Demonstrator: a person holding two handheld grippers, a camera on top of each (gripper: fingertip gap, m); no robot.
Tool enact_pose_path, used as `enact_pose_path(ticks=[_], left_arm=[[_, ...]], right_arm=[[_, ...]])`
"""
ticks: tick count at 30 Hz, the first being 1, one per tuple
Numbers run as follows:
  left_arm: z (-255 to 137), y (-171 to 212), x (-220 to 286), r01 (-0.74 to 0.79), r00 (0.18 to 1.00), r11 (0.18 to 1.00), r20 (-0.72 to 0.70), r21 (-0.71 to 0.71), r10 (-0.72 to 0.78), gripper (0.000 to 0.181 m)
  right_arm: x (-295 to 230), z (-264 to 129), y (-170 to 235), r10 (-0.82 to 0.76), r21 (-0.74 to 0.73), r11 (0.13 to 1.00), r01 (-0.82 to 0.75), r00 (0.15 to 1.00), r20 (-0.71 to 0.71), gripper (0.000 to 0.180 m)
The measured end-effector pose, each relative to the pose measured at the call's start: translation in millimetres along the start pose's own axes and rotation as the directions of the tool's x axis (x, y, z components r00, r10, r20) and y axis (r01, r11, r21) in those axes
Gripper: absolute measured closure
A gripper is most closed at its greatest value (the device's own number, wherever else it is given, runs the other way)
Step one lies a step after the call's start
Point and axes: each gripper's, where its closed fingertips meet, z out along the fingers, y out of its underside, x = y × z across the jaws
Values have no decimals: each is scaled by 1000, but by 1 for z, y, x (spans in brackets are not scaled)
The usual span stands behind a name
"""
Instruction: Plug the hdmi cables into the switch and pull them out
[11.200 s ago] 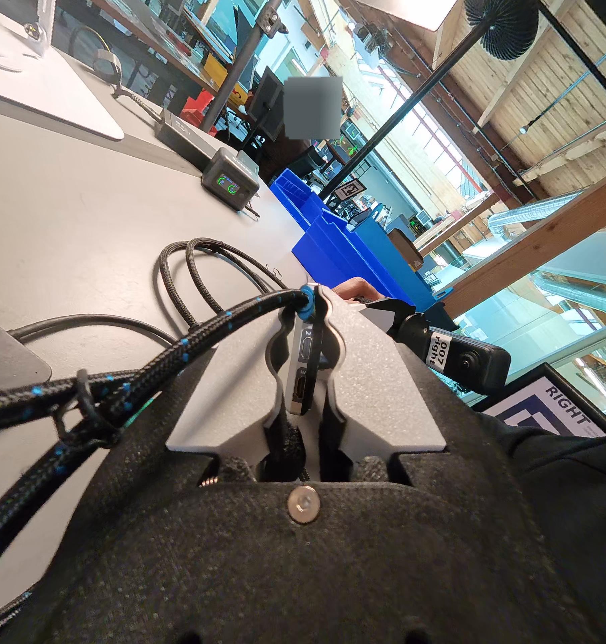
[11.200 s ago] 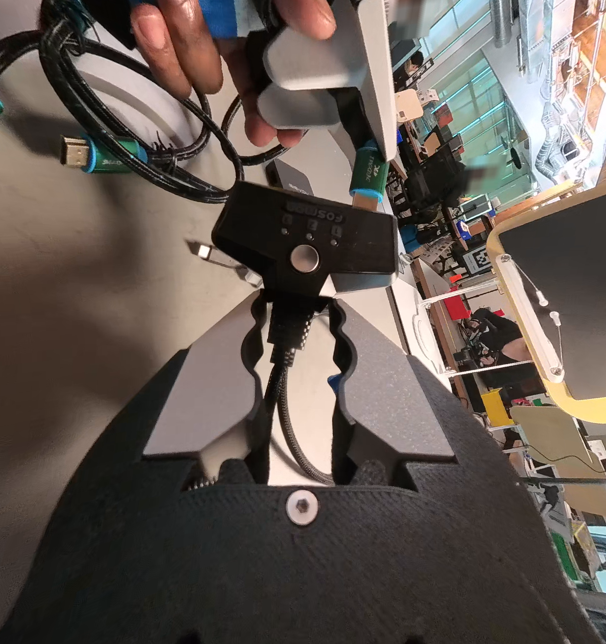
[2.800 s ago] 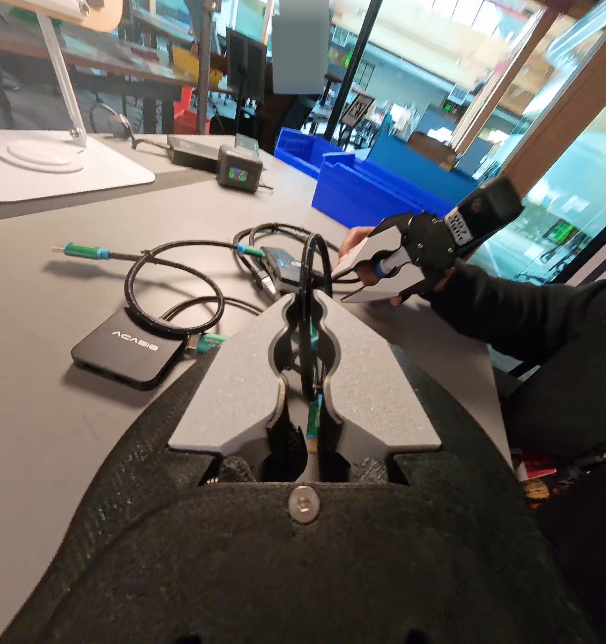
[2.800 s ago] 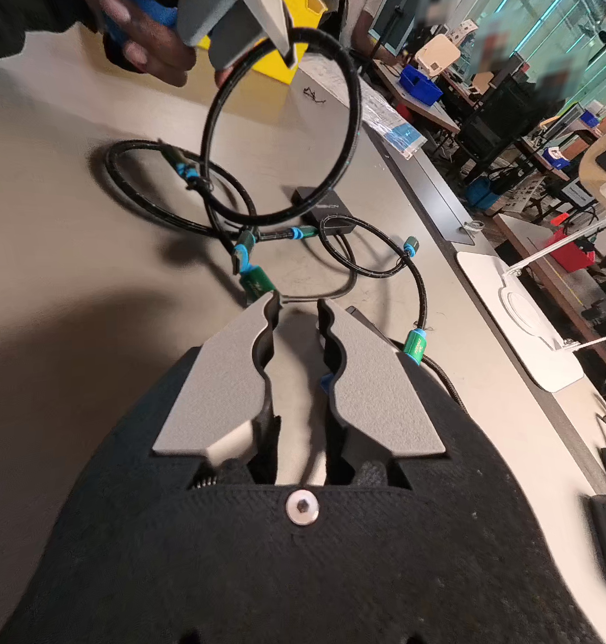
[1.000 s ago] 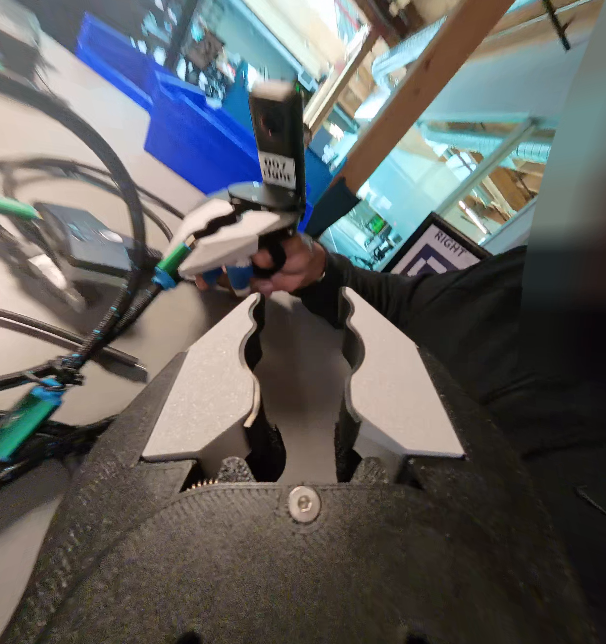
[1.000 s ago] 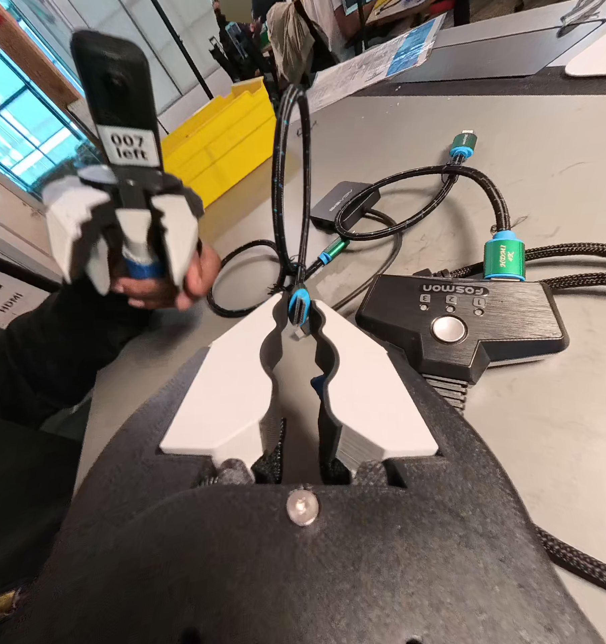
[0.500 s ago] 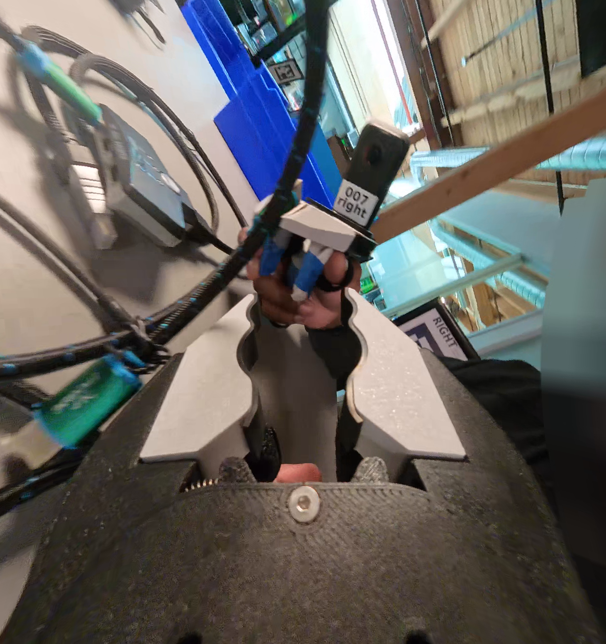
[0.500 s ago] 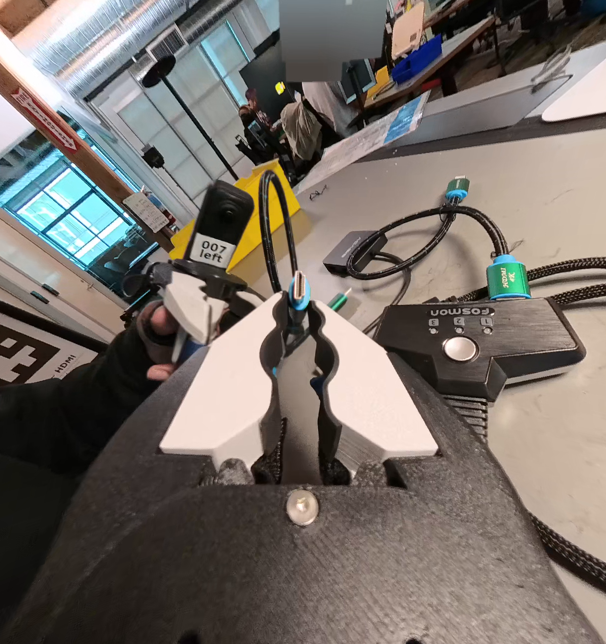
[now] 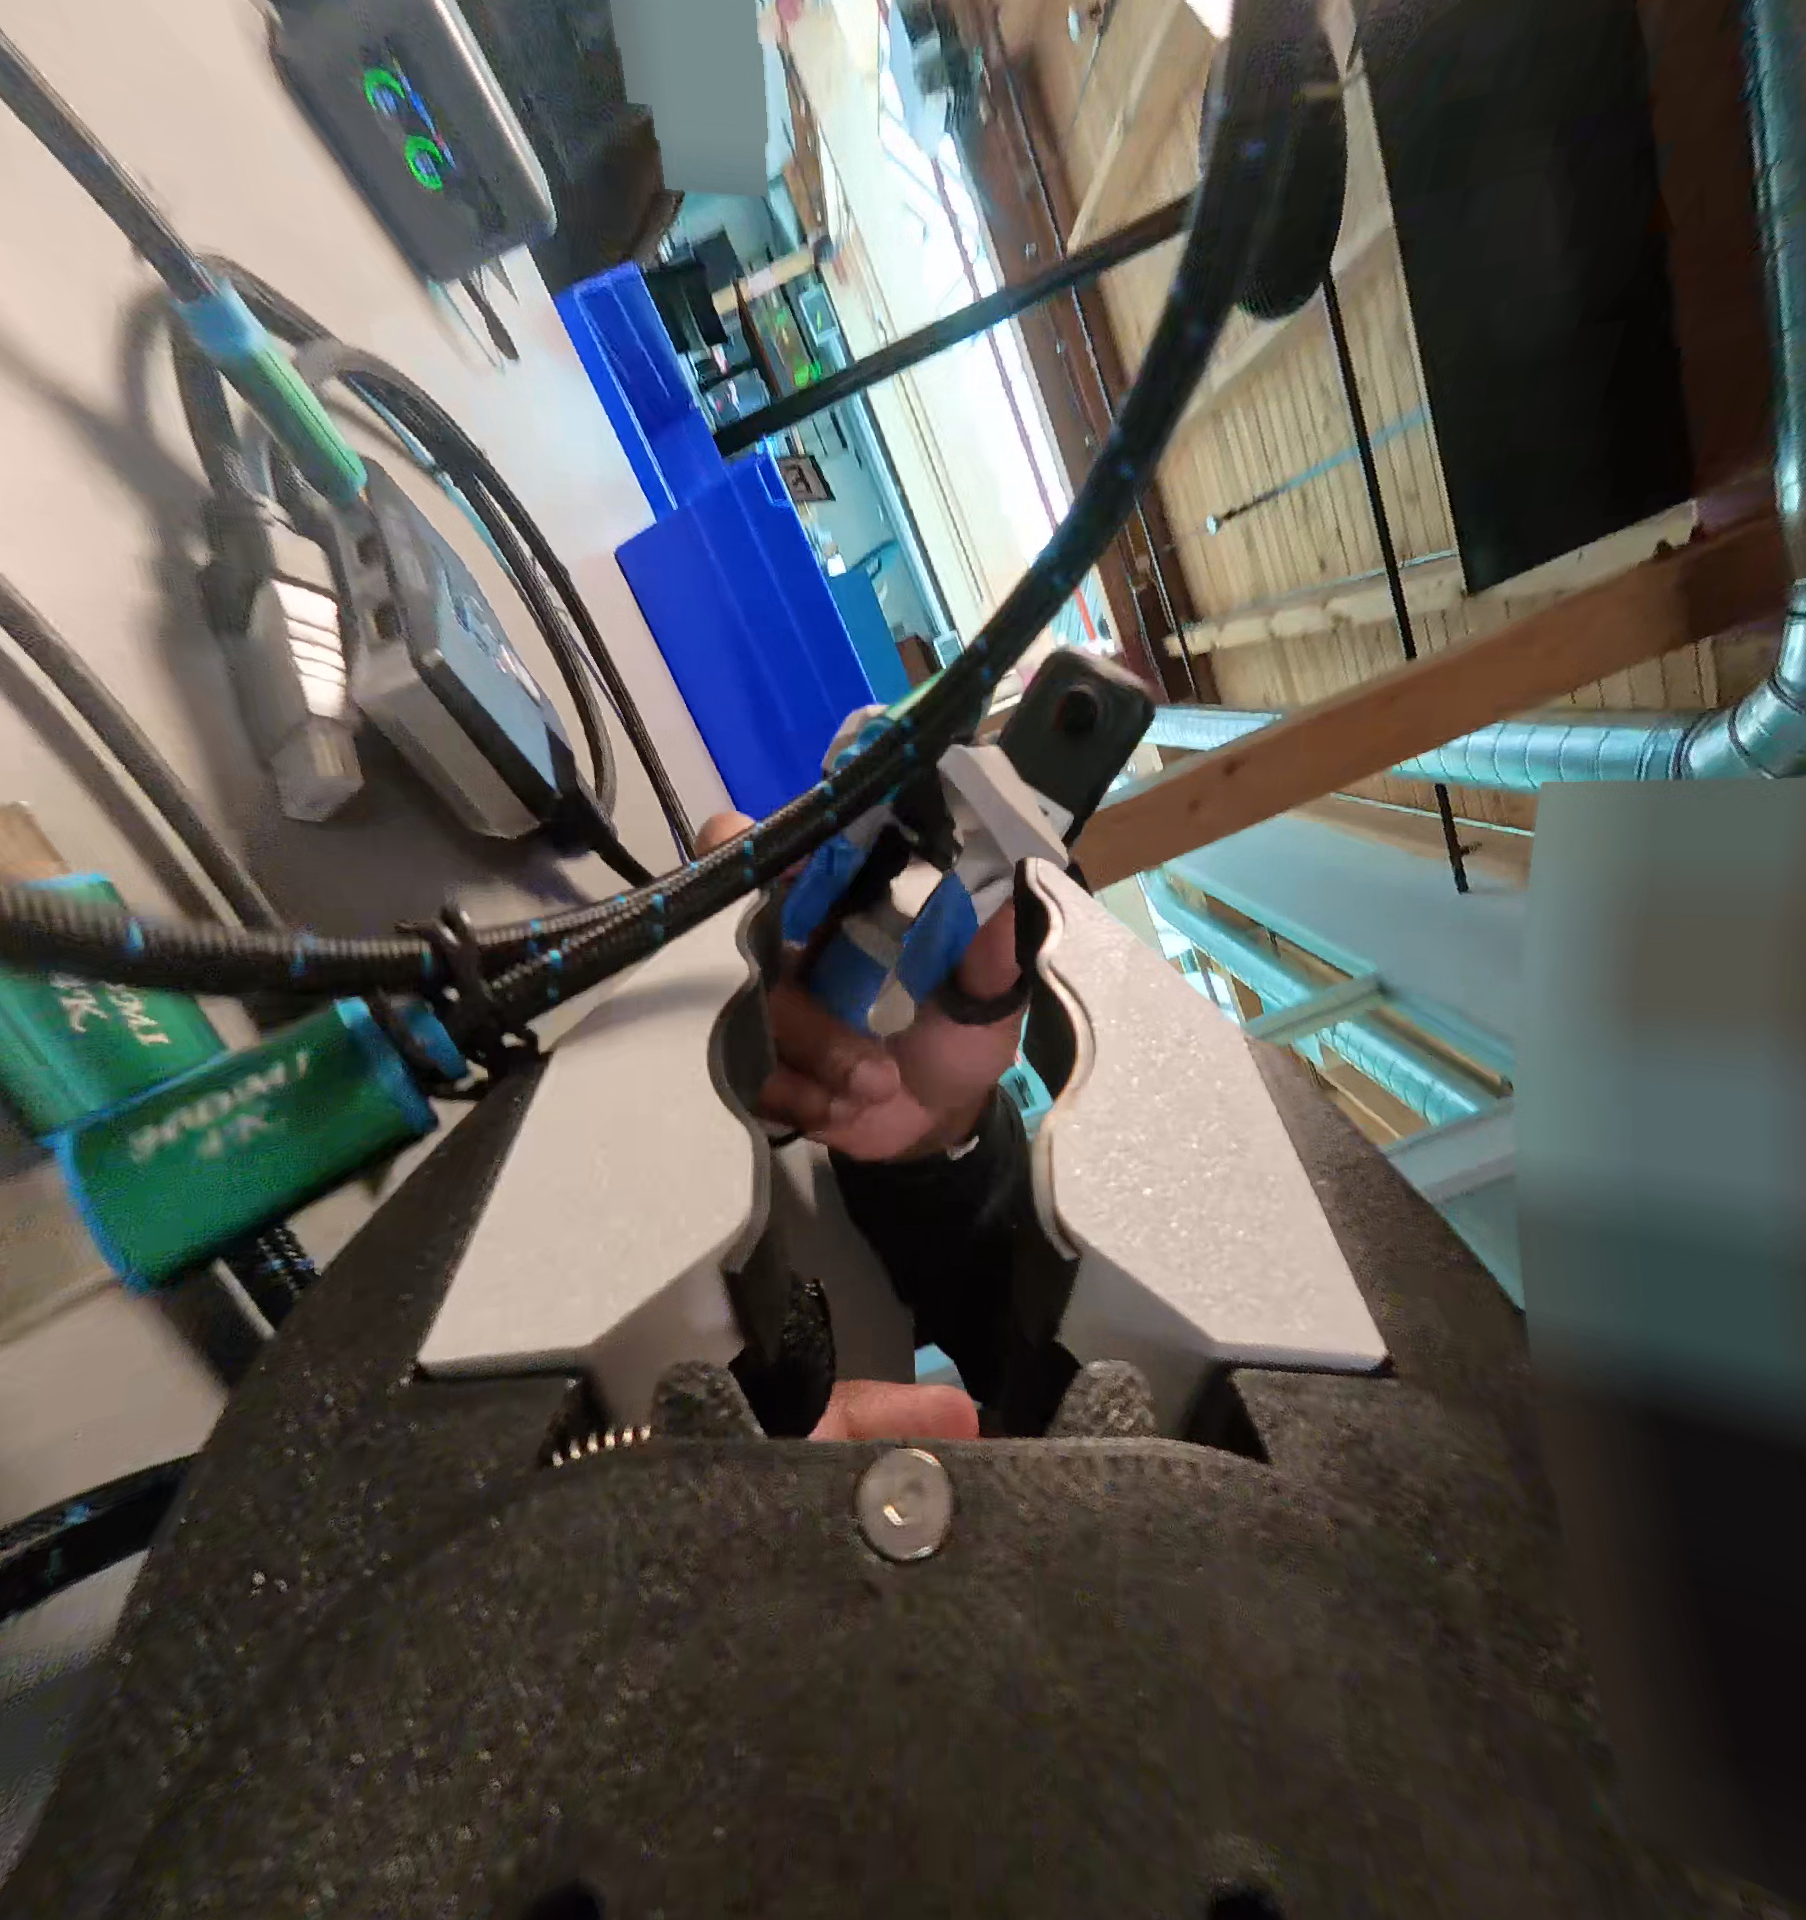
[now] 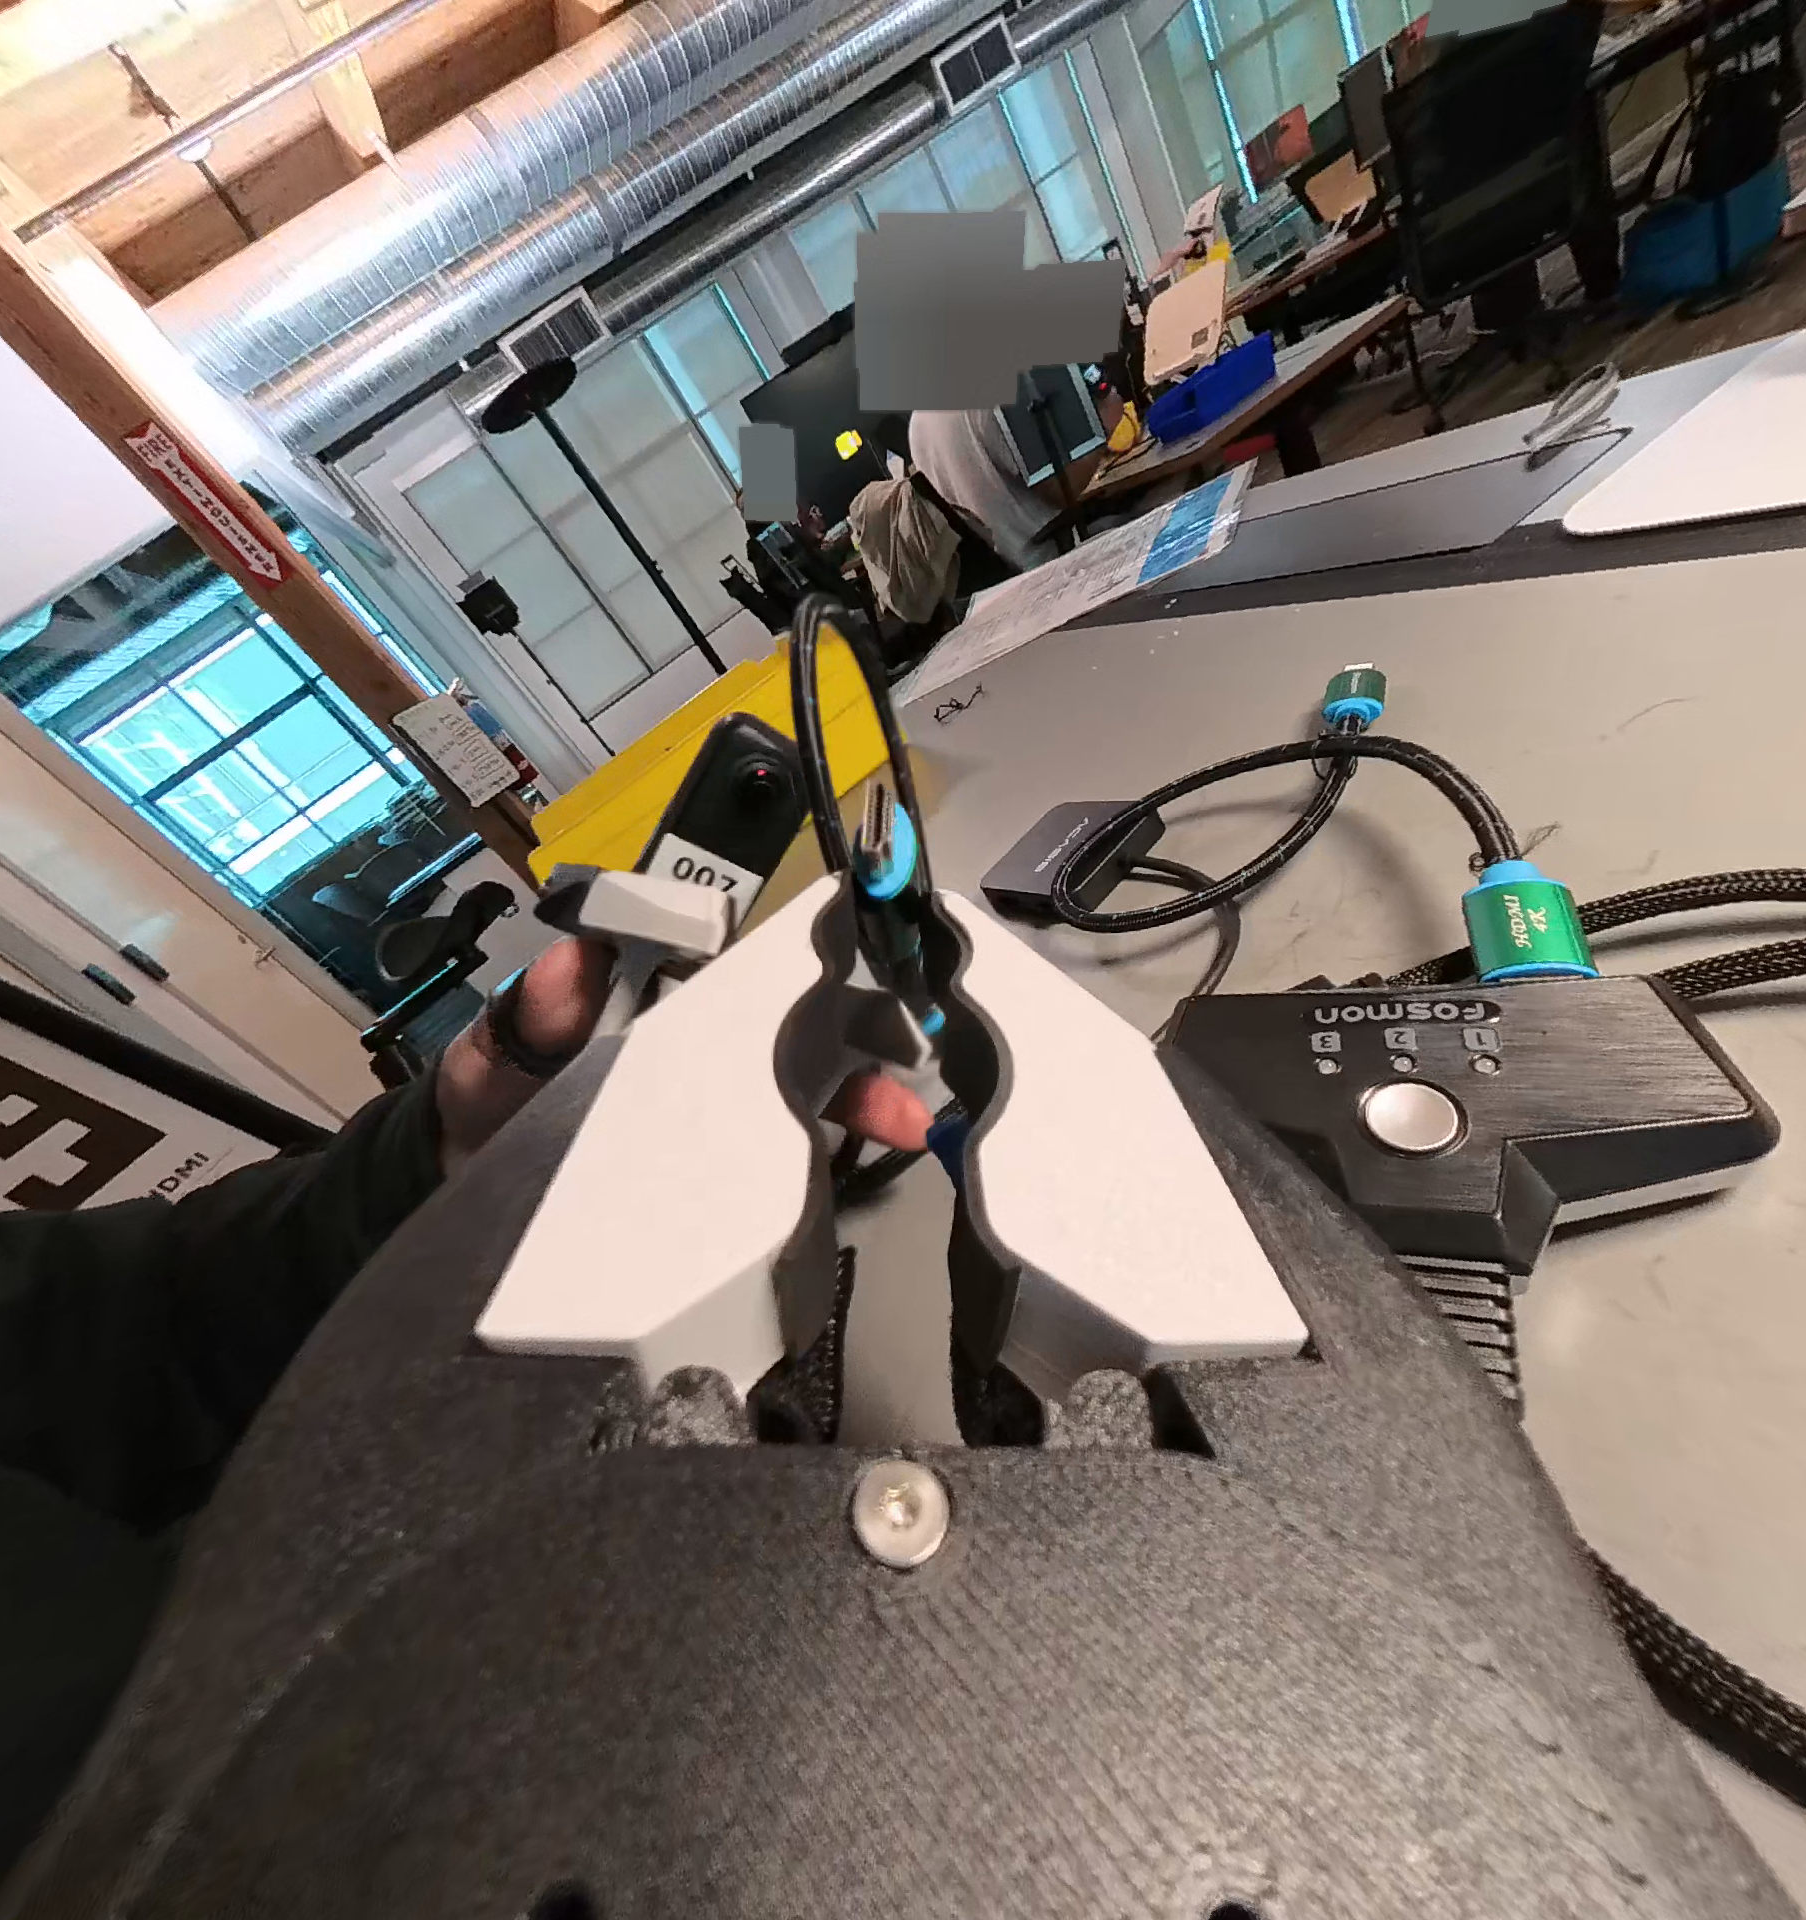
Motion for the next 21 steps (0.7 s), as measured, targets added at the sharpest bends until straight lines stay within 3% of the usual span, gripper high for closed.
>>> enact_pose_path(ticks=[1,6,11,21], left_arm=[[-1,-3,0,-7,1000,1000,4,23,7,135],[-5,-16,0,-31,999,991,19,131,29,140],[1,1,-8,65,997,997,34,38,-67,139],[-16,-33,-4,64,998,958,-3,280,-65,146]], right_arm=[[1,1,0,10,8,1000,-10,1000,-8,168],[6,4,4,73,30,997,-72,996,-42,168],[2,9,6,89,51,995,-86,994,-64,169],[-7,15,11,123,87,989,-117,990,-72,168]])
